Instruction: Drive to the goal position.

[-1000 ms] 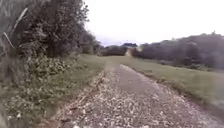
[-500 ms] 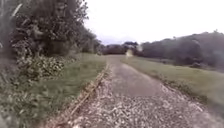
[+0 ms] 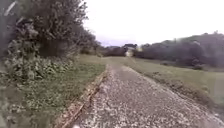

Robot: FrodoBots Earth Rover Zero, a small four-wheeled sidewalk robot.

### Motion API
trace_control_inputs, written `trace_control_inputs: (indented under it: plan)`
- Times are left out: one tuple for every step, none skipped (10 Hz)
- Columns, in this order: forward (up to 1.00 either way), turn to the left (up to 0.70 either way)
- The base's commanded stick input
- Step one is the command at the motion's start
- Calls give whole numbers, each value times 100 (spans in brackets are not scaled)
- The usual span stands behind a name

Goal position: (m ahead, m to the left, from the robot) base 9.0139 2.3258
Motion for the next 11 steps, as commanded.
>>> trace_control_inputs:
  plan:
    - [70, -33]
    - [70, -16]
    - [70, 0]
    - [70, 0]
    - [70, 0]
    - [70, 0]
    - [70, 0]
    - [70, 0]
    - [70, 0]
    - [70, 0]
    - [70, 0]
